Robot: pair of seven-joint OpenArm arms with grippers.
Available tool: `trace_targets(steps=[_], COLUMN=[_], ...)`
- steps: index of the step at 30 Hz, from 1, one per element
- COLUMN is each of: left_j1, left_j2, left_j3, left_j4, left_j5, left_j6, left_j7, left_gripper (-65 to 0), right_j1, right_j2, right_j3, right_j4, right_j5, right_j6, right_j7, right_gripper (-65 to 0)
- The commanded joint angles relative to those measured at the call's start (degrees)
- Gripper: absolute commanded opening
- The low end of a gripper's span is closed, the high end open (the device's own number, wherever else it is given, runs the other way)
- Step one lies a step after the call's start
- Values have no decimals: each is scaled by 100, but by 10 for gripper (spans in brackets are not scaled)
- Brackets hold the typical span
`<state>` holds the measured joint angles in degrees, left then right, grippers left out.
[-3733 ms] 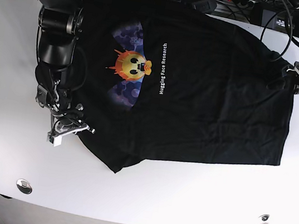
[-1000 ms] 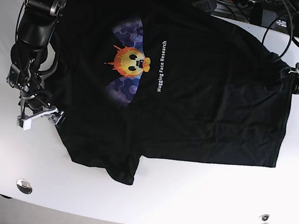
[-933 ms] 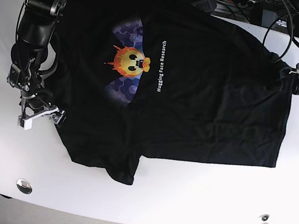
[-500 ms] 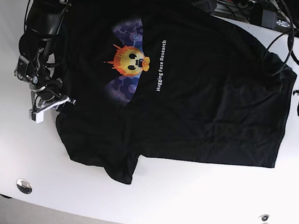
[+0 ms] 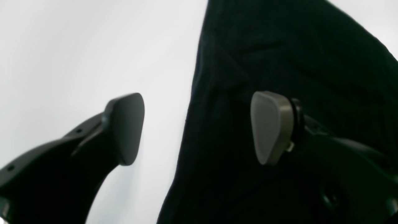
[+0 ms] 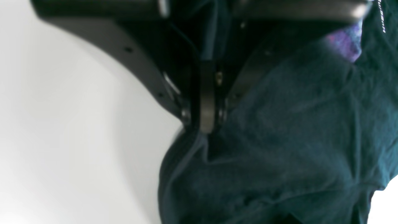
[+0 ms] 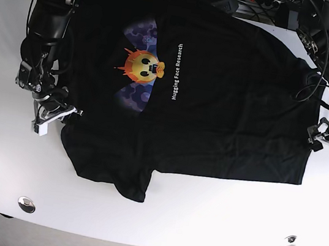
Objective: Fold the T-shirt properly
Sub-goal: 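Reach the left gripper to the shirt's side edge and grasp it, then lift the shirt's side edge with both grippers and flip it over the body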
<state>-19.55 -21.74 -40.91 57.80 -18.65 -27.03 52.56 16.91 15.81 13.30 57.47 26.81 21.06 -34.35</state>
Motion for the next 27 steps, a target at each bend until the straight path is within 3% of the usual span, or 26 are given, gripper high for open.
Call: trace_targets(steps=[1, 7, 10, 12, 14, 15, 17, 21, 23, 27], left_j1=[-142, -326, -423, -467, -590, -599, -599, -581, -546, 87], left_j2=[-125, 7, 7, 7, 15, 15, 15, 15, 15, 191], left_j3=[156, 262, 869, 1176, 1414, 1458, 1466, 1466, 1440, 1211], left_j4=[9, -1020, -1134, -1125, -1169, -1169, -1160, -984, -404, 1372], left_j5=[-108, -108, -108, -108, -82, -82, -73, -99, -108, -117], left_j6=[-36, -36, -291, -440, -431, -431, -431, -493, -590, -642], left_j7=[-143, -706, -706, -697, -706, -732, -873, -1031, -803, -179], left_gripper=[-144, -144, -157, -258, -397, -515, -636, -650, -650, -650], right_j1=[142, 151, 151, 151, 151, 151, 151, -16, -165, -772], right_j2=[76, 76, 76, 76, 76, 76, 76, 23, -47, -82], right_j3=[28, 63, 266, 266, 266, 266, 257, 239, 266, 477], right_j4=[130, 138, 138, 138, 138, 138, 138, 789, 1290, 2670], right_j5=[75, 75, 75, 75, 75, 75, 75, 84, 84, 84], right_j6=[61, 61, 61, 61, 61, 61, 70, 70, 61, 70], right_j7=[116, 116, 116, 116, 116, 116, 116, 99, 46, -649], right_gripper=[-631, -631, -631, -631, -631, -631, -631, -634, -634, -634])
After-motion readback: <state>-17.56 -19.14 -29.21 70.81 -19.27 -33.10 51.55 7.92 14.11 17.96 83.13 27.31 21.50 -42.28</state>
